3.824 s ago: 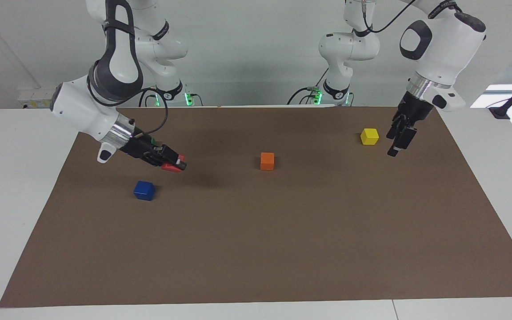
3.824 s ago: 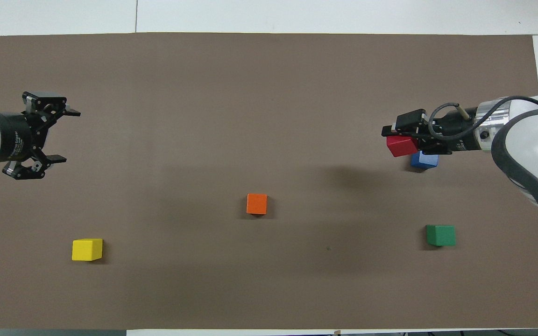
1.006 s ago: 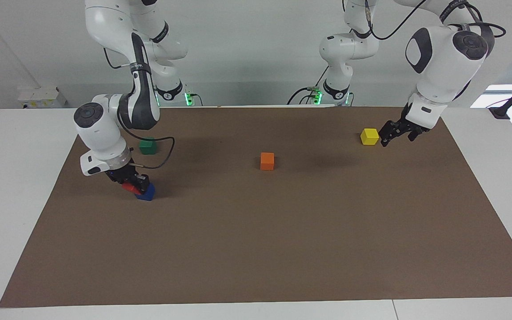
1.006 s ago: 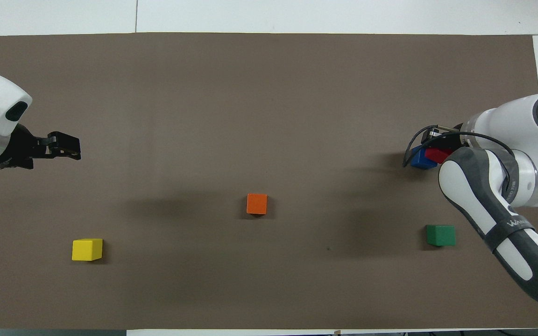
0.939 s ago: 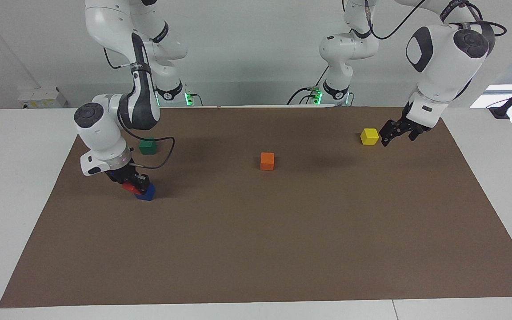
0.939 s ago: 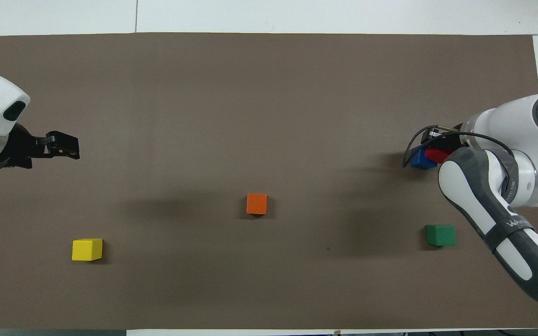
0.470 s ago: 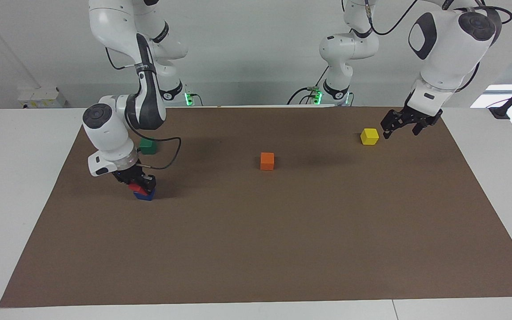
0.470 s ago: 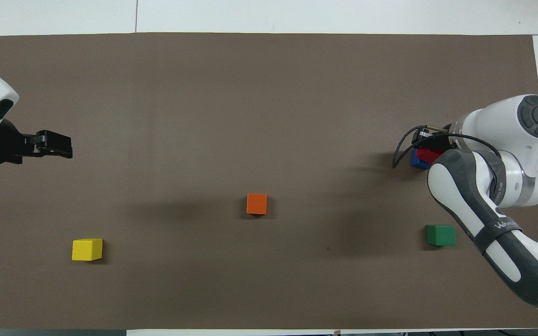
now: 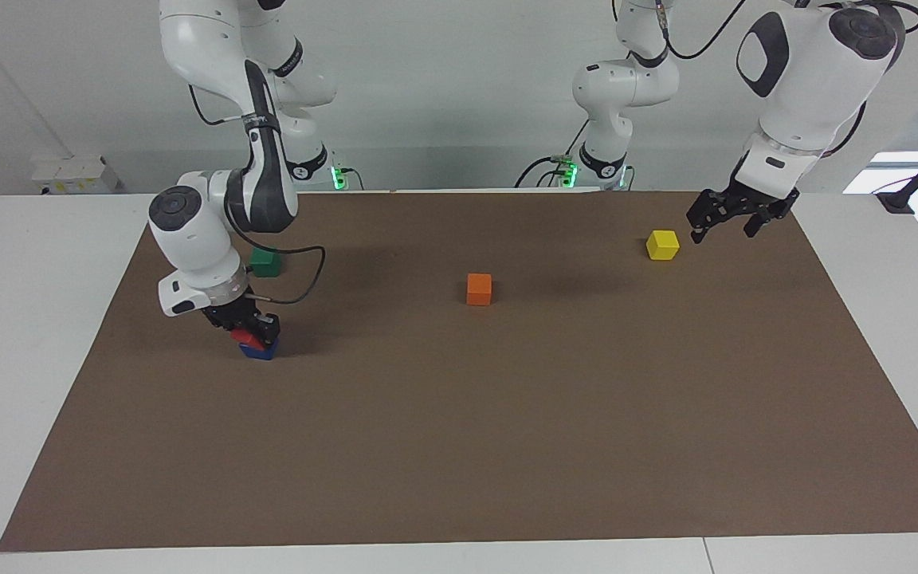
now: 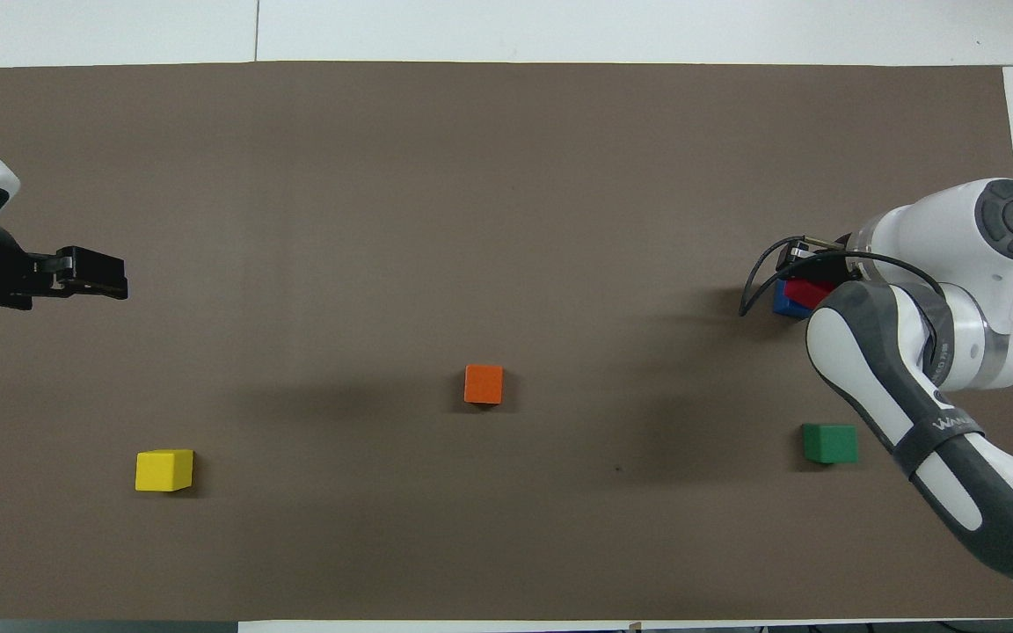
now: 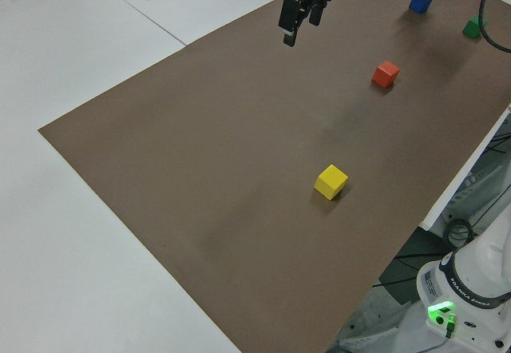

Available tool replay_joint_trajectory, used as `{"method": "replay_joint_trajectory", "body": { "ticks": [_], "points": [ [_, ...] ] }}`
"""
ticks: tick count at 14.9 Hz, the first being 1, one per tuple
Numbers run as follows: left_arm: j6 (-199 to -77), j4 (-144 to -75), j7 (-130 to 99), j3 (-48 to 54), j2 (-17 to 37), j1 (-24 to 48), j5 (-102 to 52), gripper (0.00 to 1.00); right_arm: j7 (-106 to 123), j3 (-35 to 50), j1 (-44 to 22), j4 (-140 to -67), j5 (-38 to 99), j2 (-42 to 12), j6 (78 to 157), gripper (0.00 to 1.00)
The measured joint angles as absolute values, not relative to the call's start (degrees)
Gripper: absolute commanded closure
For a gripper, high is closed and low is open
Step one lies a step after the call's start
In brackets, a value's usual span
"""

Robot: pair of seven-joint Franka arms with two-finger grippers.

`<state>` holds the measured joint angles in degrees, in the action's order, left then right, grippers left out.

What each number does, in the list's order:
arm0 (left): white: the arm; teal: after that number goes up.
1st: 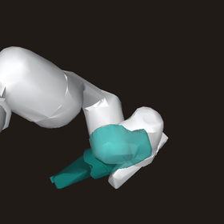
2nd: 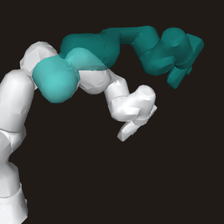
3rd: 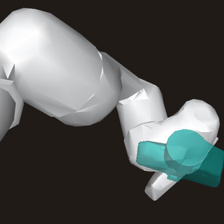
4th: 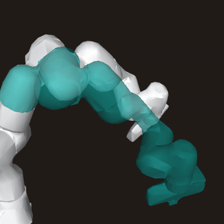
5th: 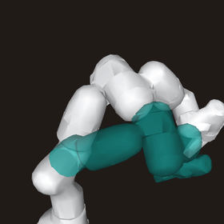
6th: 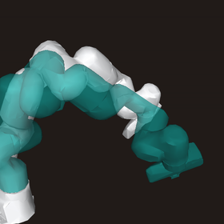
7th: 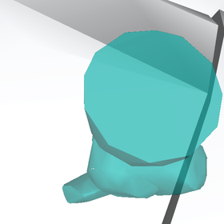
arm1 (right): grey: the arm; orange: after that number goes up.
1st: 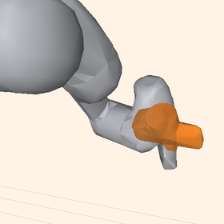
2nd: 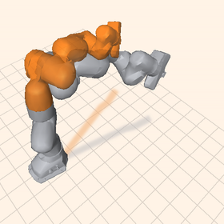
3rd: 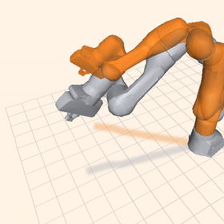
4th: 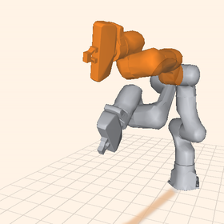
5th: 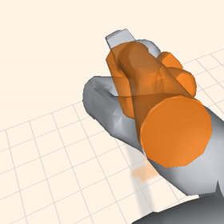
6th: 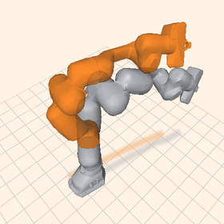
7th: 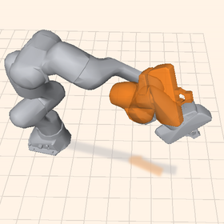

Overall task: Transfer red block to right arm and stack on blue block
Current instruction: 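Lower the red cube onto the blue cube with the right gripper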

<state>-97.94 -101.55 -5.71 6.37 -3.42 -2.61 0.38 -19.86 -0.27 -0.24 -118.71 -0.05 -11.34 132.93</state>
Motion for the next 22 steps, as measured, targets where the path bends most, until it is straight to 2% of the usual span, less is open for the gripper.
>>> {"method": "replay_joint_trajectory", "body": {
  "ticks": [22],
  "points": [
    [-97.9, -101.6, -5.7, 6.4, -3.4, -2.6, 0.4, 0.0, -19.4, -0.3, 0.9, -119.0, -0.1, -11.4, 133.0, 1.0]
  ]
}}
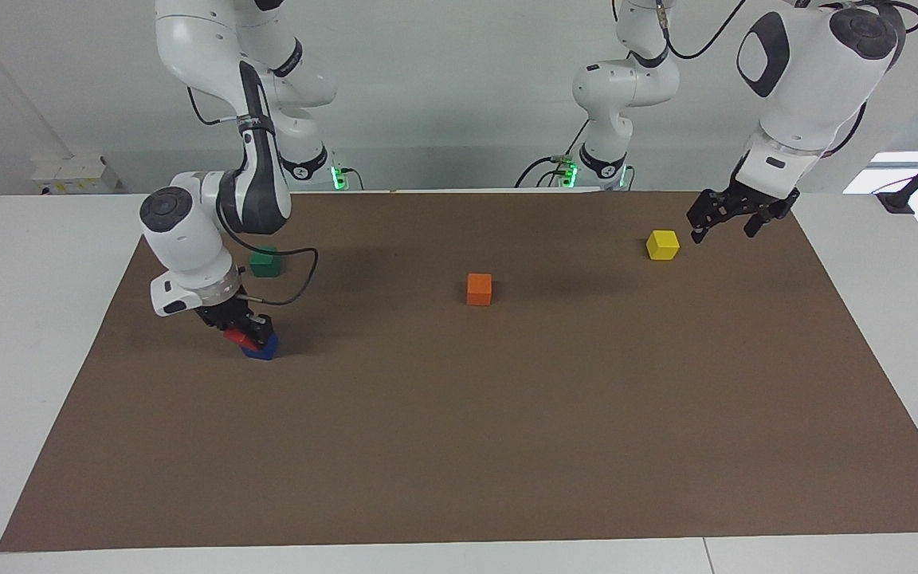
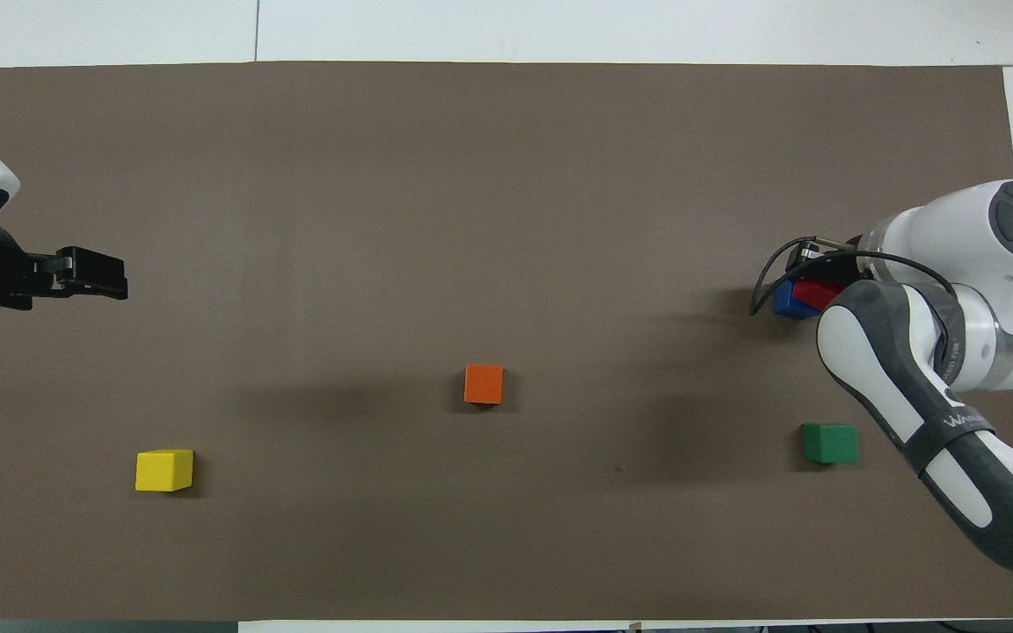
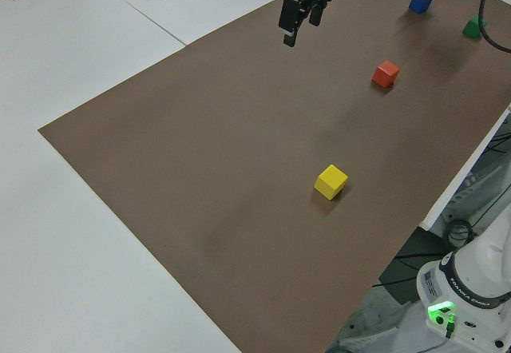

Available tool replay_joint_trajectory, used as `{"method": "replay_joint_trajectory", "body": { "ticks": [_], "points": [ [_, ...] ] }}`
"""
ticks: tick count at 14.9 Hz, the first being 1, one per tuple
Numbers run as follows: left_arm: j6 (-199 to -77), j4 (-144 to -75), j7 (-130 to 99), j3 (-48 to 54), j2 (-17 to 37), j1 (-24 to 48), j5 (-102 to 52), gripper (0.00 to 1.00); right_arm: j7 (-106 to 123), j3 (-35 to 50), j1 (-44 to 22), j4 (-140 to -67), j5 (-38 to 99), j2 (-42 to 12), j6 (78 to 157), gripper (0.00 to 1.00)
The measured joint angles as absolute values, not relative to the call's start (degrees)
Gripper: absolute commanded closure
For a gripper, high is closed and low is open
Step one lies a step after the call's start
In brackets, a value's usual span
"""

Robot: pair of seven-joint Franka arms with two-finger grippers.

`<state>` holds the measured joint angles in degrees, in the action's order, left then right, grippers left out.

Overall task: Transfer red block to right arm and stack on blue block
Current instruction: 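Lower the red cube onto the blue cube with the right gripper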

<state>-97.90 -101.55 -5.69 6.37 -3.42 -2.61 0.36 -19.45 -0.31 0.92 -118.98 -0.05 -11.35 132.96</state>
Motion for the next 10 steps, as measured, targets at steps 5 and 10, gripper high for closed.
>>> {"method": "replay_joint_trajectory", "body": {
  "ticks": [5, 10],
  "points": [
    [-97.9, -101.6, -5.7, 6.4, -3.4, -2.6, 0.4, 0.0, -19.4, -0.2, 0.7, -119.0, -0.1, -11.3, 133.0, 0.32],
    [-97.9, -101.6, -5.7, 6.4, -3.4, -2.6, 0.4, 0.0, -19.4, -0.2, 0.3, -119.1, -0.1, -11.4, 133.0, 0.2]
  ]
}}
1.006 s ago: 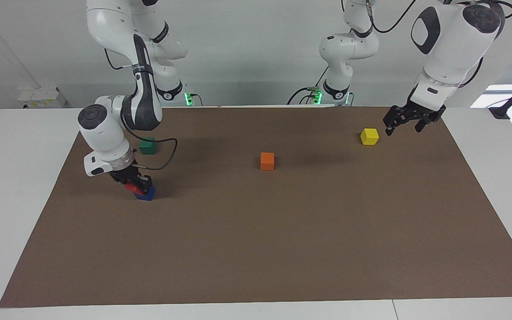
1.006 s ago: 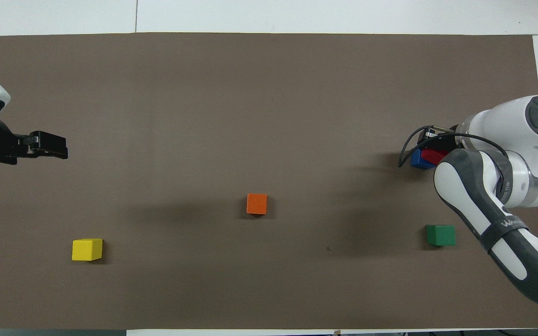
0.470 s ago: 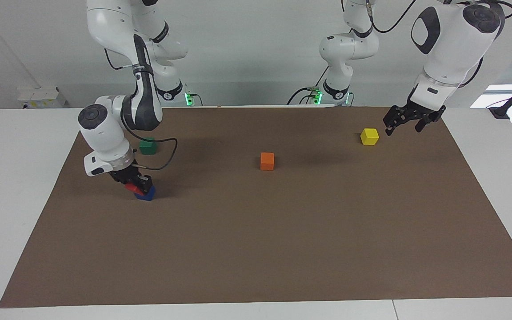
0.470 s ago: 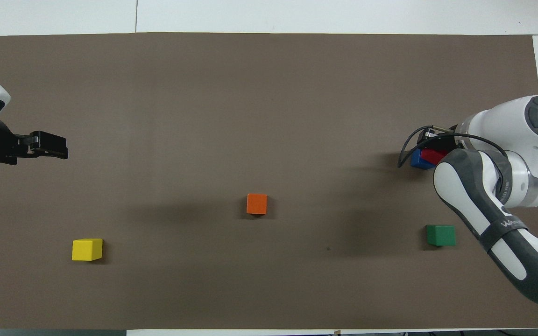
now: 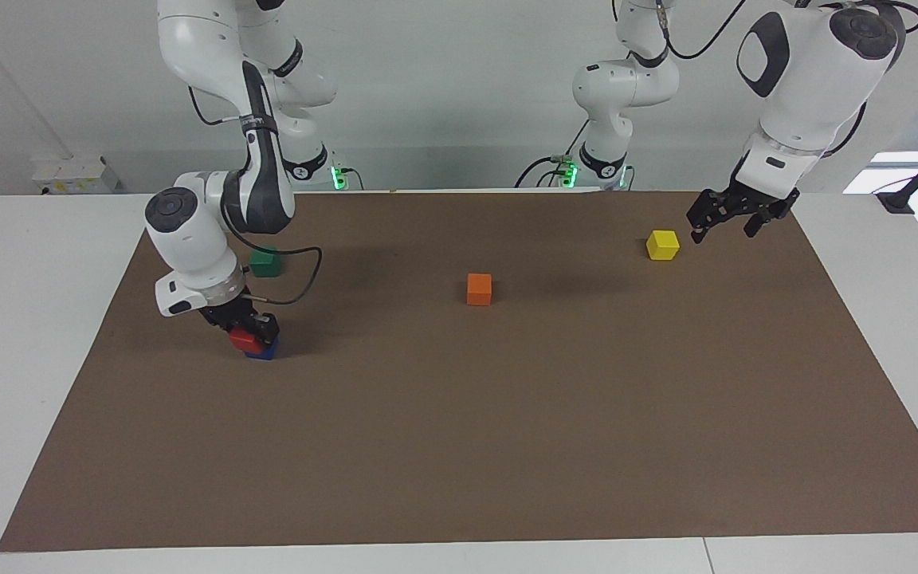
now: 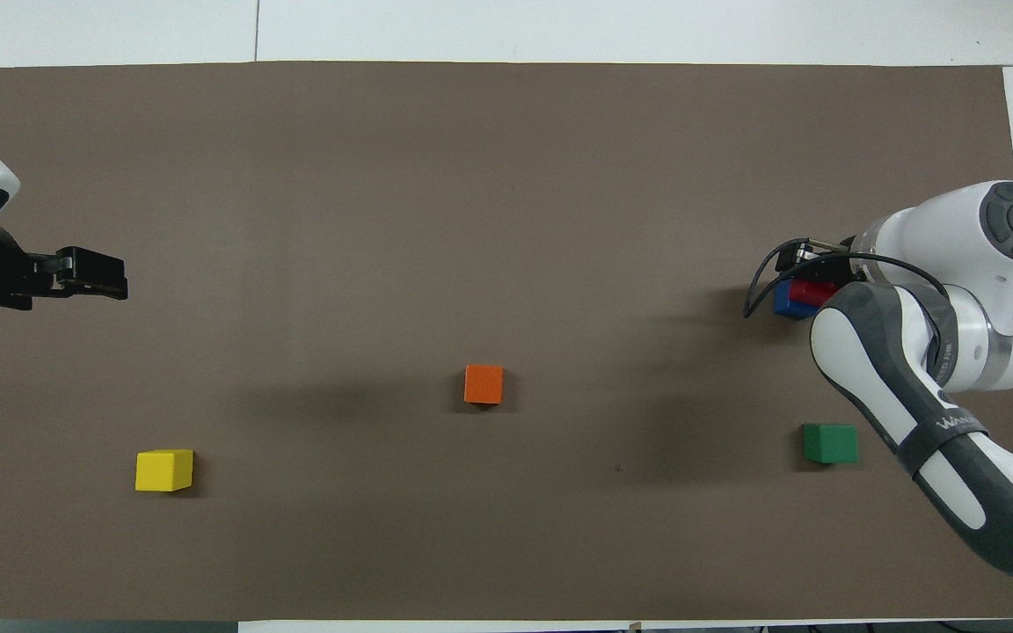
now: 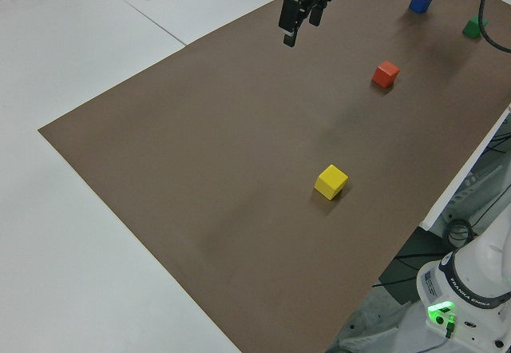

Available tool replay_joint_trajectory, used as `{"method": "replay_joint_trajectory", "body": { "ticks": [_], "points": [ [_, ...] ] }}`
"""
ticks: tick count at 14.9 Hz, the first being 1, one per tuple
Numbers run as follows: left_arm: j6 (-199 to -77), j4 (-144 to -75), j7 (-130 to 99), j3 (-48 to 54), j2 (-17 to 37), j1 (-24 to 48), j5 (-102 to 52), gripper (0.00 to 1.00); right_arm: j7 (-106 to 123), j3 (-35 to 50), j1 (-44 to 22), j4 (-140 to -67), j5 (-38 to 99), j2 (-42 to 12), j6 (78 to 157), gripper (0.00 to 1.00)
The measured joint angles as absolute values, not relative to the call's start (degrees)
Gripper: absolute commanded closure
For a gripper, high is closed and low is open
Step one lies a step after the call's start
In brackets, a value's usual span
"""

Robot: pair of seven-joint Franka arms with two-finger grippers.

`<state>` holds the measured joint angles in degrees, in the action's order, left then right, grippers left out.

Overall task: Transfer red block to right arm and stack on blue block
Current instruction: 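Lower the red cube onto the blue cube with the right gripper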

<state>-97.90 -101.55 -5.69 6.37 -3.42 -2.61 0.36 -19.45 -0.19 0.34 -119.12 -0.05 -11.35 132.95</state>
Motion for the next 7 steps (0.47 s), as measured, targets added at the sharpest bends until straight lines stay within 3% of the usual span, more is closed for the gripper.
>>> {"method": "replay_joint_trajectory", "body": {
  "ticks": [4, 7],
  "points": [
    [-97.9, -101.6, -5.7, 6.4, -3.4, -2.6, 0.4, 0.0, -19.4, -0.1, 0.3, -119.2, -0.1, -11.4, 133.0, 0.01],
    [-97.9, -101.6, -5.7, 6.4, -3.4, -2.6, 0.4, 0.0, -19.4, 0.0, -1.0, -119.1, -0.1, -11.3, 133.0, 0.01]
  ]
}}
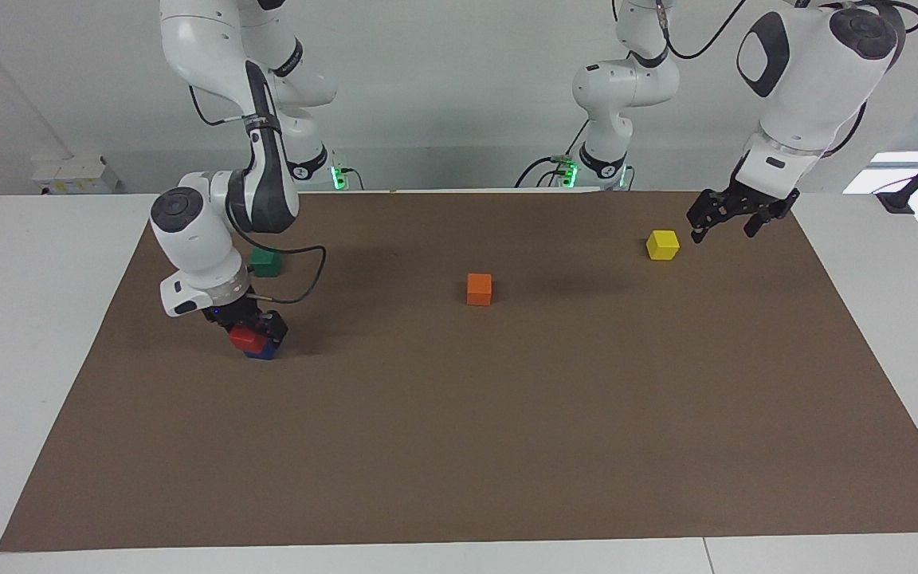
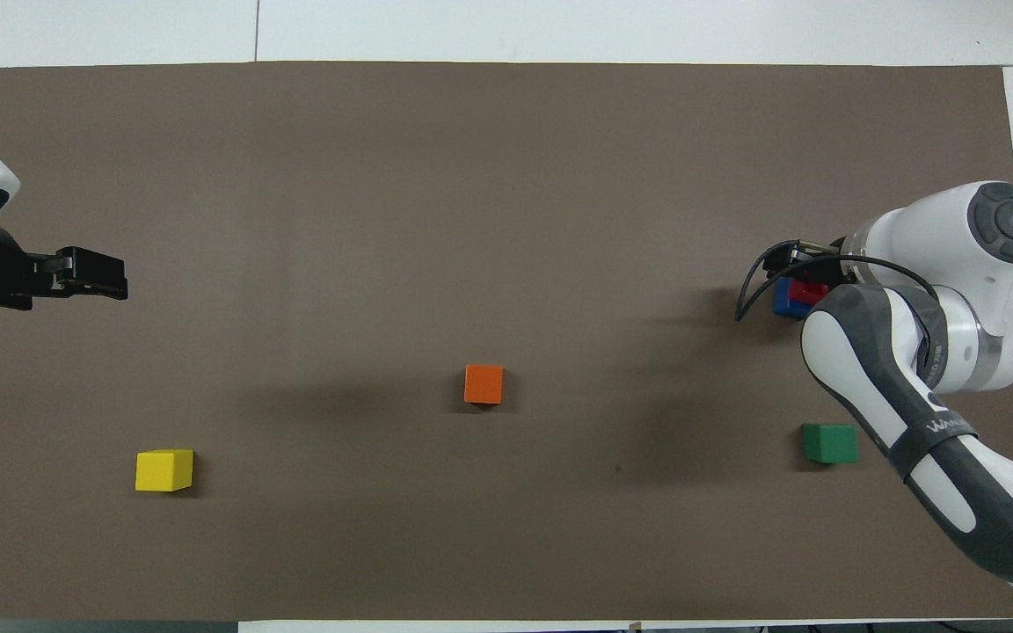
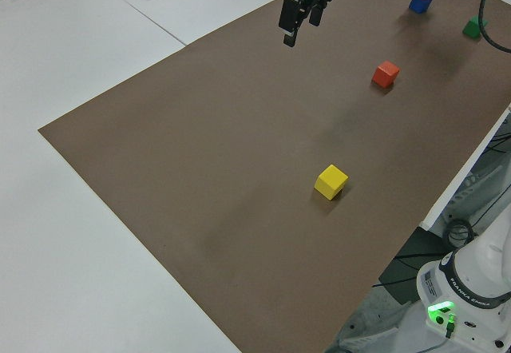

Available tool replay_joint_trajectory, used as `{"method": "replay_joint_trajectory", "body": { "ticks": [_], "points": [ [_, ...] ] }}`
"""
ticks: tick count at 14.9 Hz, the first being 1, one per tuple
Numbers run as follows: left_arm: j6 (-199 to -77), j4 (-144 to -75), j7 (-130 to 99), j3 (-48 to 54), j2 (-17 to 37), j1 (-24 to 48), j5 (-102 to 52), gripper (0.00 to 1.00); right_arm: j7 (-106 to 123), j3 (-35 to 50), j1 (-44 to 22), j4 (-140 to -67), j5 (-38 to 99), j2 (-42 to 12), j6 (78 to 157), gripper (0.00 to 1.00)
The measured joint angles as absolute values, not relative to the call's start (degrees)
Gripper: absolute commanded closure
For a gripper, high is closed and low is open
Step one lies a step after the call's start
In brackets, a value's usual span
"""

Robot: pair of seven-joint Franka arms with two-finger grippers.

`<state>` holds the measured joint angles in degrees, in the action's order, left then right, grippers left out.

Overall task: Transfer red block to right arm and stack on blue block
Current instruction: 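Lower the red cube onto the blue cube with the right gripper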

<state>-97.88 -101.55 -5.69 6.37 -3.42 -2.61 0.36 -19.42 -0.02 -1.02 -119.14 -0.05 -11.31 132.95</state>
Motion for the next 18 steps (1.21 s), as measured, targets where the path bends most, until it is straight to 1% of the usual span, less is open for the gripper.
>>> {"method": "replay_joint_trajectory", "body": {
  "ticks": [4, 11, 18],
  "points": [
    [-97.9, -101.6, -5.7, 6.4, -3.4, -2.6, 0.4, 0.0, -19.4, 0.0, -2.6, -119.1, -0.1, -11.2, 133.0, 0.0],
    [-97.9, -101.6, -5.7, 6.4, -3.4, -2.6, 0.4, 0.0, -17.1, 0.1, -2.6, -119.0, -0.1, -10.0, 131.2, 0.0],
    [-97.9, -101.6, -5.7, 6.4, -3.4, -2.6, 0.4, 0.0, -12.0, 0.0, -1.4, -117.6, -0.1, -6.3, 123.0, 0.0]
  ]
}}
